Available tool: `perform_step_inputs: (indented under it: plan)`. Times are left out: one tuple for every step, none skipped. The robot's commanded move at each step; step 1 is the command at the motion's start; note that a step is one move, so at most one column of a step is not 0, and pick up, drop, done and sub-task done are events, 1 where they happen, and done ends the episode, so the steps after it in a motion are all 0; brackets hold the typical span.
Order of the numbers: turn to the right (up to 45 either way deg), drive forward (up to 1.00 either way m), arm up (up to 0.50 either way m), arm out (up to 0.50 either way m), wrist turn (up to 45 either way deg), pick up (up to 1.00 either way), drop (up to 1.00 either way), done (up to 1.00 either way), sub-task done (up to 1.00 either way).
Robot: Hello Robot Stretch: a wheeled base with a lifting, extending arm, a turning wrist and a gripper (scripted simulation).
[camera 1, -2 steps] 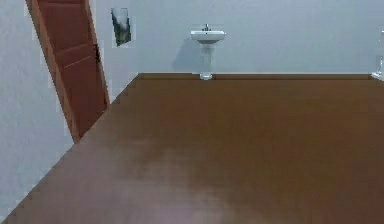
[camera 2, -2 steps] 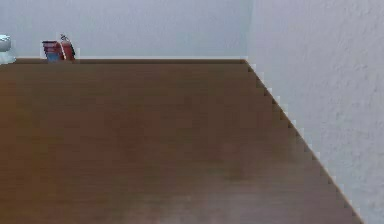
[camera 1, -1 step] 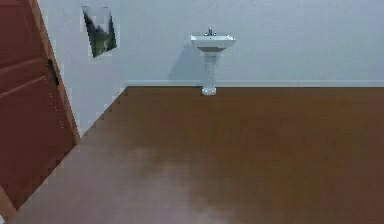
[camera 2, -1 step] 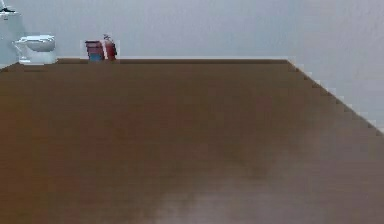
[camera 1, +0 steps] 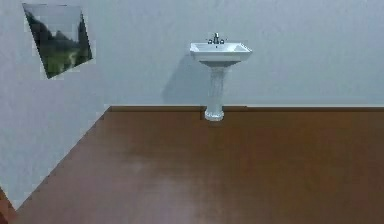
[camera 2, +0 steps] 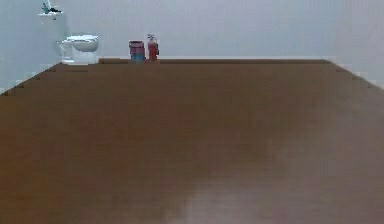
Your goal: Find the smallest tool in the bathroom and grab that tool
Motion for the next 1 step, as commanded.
perform_step_inputs:
  plan:
    - [0.0,1.0,0.0,0.0,0.0,0.0,0.0,0.0,0.0]
